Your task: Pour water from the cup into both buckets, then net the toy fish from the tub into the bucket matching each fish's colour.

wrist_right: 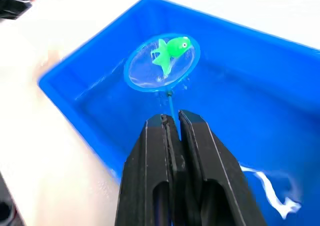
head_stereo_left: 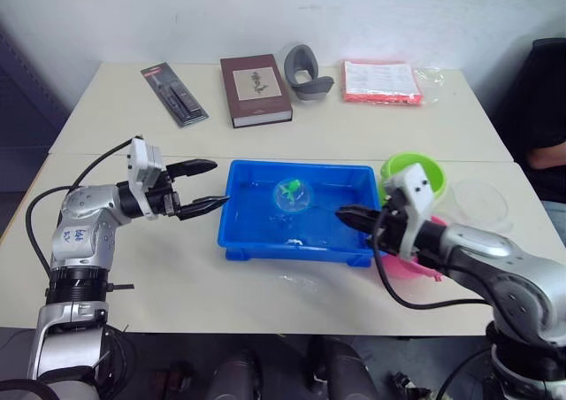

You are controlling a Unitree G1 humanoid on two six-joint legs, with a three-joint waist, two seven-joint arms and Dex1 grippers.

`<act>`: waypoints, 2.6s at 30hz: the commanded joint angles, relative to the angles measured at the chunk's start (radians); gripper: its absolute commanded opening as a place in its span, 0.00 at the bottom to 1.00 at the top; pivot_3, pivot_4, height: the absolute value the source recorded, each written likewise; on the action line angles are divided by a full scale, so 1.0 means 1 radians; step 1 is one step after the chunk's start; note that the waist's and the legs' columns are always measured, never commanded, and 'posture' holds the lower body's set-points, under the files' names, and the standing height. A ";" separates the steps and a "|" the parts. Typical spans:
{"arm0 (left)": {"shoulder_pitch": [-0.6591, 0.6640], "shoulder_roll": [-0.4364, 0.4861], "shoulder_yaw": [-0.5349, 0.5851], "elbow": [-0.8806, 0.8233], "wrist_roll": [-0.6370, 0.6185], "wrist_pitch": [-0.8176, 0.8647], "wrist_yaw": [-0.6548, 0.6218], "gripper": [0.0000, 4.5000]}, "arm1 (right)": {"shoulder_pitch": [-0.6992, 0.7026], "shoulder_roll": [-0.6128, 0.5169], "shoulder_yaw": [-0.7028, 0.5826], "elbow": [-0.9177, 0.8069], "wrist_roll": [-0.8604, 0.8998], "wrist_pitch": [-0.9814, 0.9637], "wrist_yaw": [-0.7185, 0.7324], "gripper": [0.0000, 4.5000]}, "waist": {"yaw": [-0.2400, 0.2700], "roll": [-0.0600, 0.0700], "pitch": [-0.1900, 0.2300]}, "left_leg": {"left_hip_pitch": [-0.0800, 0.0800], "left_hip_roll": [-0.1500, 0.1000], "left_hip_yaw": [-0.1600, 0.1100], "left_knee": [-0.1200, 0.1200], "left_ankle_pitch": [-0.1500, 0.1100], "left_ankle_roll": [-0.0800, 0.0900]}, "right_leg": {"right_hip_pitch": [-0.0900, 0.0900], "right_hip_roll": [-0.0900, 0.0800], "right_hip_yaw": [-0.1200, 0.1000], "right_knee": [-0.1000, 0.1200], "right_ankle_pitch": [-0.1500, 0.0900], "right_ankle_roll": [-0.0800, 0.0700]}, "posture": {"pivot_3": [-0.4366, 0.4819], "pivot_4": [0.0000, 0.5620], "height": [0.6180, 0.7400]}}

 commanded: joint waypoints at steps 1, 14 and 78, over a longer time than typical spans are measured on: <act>-0.053 -0.029 -0.032 -0.016 -0.006 0.018 -0.003 0.99 | 0.086 -0.026 -0.169 -0.114 0.073 -0.005 -0.039 0.00 | 0.002 0.000 0.000 | 0.000 0.000 0.000 0.000 0.000 0.000 | 0.000 0.000 0.000 0.000 0.000 0.000 | 0.48 0.27 1.00; -0.129 -0.137 -0.108 0.023 -0.007 0.021 -0.031 0.99 | 0.368 -0.099 -0.464 -0.095 -0.071 -0.260 -0.071 0.00 | 0.014 0.000 0.000 | 0.001 -0.007 0.001 0.000 0.002 0.002 | 0.000 0.000 0.004 0.000 0.002 0.003 | 0.48 0.27 1.00; -0.004 -0.090 -0.131 -0.122 -0.065 -0.055 -0.280 0.99 | 0.321 -0.261 -0.112 0.076 -0.280 -0.804 0.244 0.00 | 0.016 0.001 0.000 | 0.011 -0.005 -0.004 -0.002 0.005 0.003 | 0.014 -0.001 0.002 -0.003 0.003 0.005 | 0.48 0.27 1.00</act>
